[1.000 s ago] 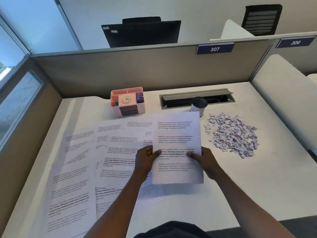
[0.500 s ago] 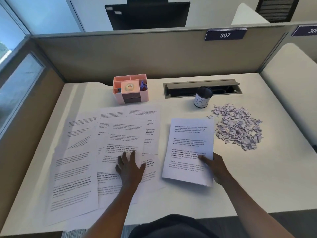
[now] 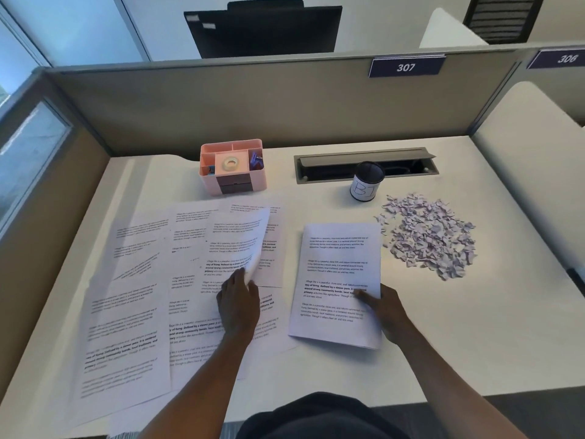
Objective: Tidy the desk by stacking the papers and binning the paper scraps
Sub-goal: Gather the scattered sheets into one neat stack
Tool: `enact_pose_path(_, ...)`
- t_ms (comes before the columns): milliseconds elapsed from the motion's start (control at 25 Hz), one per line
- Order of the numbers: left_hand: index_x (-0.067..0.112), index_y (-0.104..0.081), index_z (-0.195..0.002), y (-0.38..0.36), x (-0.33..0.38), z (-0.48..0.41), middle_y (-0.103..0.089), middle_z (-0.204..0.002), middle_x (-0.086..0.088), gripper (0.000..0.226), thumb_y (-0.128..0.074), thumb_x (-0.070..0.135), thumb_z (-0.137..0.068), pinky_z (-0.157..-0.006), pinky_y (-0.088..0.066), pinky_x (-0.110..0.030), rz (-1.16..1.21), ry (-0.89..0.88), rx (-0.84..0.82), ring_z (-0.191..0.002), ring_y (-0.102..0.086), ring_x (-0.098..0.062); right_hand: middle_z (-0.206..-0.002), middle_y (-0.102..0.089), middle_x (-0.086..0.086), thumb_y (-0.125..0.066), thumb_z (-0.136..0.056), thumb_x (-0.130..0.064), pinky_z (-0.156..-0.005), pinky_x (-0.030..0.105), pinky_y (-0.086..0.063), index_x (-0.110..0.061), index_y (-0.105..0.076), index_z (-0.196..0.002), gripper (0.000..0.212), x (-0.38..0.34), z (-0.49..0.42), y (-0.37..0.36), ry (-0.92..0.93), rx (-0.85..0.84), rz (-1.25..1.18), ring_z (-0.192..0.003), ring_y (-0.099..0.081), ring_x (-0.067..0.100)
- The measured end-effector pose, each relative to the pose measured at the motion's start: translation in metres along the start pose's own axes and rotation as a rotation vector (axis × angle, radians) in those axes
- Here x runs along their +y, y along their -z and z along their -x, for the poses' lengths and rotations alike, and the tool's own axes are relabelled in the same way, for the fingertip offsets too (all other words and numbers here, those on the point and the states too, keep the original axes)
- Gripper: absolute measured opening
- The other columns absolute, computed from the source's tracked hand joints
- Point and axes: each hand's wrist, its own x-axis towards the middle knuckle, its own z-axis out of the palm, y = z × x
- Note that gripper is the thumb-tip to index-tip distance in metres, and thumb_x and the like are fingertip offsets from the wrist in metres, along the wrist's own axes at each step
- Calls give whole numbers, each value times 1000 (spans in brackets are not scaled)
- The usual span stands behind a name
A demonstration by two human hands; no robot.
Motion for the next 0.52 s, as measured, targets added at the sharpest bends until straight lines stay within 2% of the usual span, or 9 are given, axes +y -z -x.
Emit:
enact_pose_path(160,9,-50,-148,-8,26,-16,-62,-144,-12,46,-54,26,-105,-110,-44,-52,-24,-3,-69,-133,-55,-34,-109,-78,9,-77,-87,-10,-81,43,-62,-5,-70,-118,32,-5,-9,0,2,-14,39,-99,-75,31)
enact_pose_path(320,8,-47,-148,-21,29,-22,-58,-146,-13,49,-54,32,-105,-108,-43,-51,-137,-4,-113,-135,-51,-34,-109,-78,8,-78,-86,-12,-88,48,-61,-6,-71,-117,33,-5,-22,1,8,-25,107,-98,-75,29)
enact_pose_path(520,6,-43,-154,-40,21,-16,-41,-162,-16,91,-66,65,-90,-117,-36,-54,-263,-35,-134,-150,-38,-37,-106,-79,5,-79,-87,-16,-87,47,-61,-9,-73,-114,29,5,-32,1,24,-50,189,-97,-76,28)
